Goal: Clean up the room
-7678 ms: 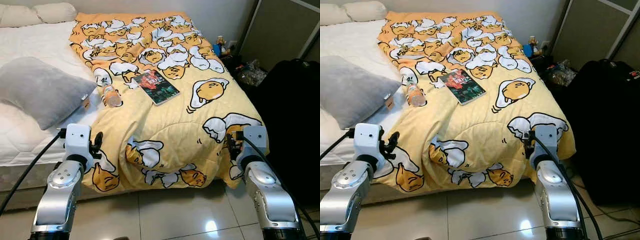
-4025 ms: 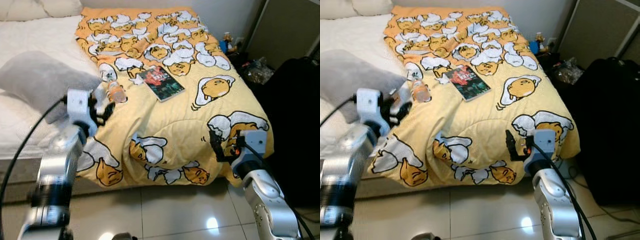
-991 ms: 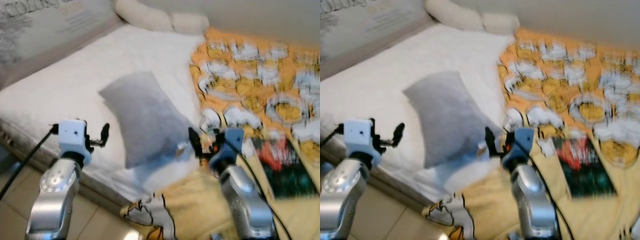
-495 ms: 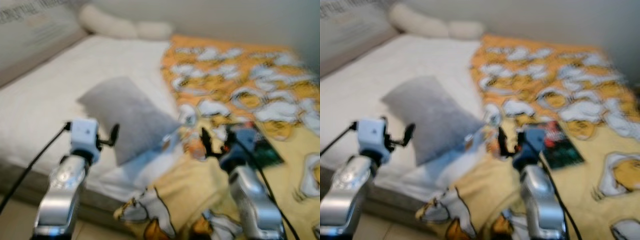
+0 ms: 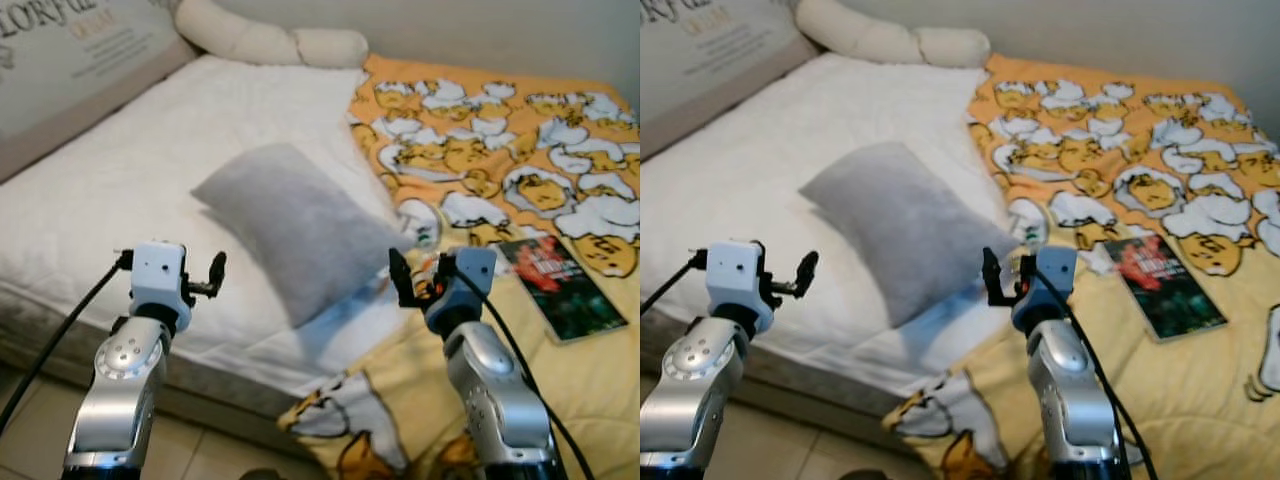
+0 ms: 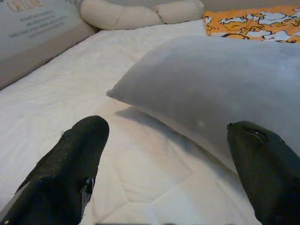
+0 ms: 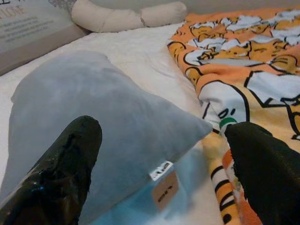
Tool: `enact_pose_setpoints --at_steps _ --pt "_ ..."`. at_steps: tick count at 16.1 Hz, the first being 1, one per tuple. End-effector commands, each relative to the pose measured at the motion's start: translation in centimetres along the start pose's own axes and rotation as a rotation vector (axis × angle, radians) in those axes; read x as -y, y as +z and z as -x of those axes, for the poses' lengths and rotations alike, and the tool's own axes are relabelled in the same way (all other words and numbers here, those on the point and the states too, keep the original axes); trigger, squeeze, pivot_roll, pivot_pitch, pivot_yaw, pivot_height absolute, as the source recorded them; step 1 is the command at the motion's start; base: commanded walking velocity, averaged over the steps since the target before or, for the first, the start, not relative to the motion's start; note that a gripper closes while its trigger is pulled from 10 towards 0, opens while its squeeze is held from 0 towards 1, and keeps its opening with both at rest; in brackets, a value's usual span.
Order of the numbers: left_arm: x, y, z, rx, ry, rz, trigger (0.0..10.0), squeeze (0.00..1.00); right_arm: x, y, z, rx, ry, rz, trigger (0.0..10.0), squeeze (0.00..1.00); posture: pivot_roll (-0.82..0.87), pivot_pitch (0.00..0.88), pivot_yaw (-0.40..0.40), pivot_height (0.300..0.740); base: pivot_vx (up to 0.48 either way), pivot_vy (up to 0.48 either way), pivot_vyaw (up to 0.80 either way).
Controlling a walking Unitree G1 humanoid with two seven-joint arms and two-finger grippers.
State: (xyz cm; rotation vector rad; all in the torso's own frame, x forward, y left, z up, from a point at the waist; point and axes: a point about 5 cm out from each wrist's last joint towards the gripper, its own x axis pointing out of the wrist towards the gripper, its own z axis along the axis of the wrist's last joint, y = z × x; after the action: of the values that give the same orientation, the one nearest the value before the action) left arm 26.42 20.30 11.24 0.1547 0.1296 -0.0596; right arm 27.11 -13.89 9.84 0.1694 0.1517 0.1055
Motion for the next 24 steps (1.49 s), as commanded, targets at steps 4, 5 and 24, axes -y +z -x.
enact_pose_setpoints --at_steps 4,5,24 --pt "0.7 0.5 -0.3 0.030 -0.038 -0.039 10.0 0.39 0.9 -0.2 0.1 -0.013 -0.041 -0.029 10.0 0.00 0.08 0.000 0.001 0.740 0.000 0.360 -0.38" --pt "0.9 0.6 -0.4 0.029 -0.047 -0.053 10.0 0.44 1.0 -0.1 0.2 -0.010 -0.047 -0.014 10.0 0.00 0.08 0.000 0.000 0.740 0.000 -0.480 -0.80" --pt "1.6 1.0 -0.1 0.068 0.009 0.014 10.0 0.33 2.0 1.0 -1.0 -0.002 -0.016 0.065 10.0 0.00 0.09 0.000 -0.045 0.740 0.056 -0.078 -0.19"
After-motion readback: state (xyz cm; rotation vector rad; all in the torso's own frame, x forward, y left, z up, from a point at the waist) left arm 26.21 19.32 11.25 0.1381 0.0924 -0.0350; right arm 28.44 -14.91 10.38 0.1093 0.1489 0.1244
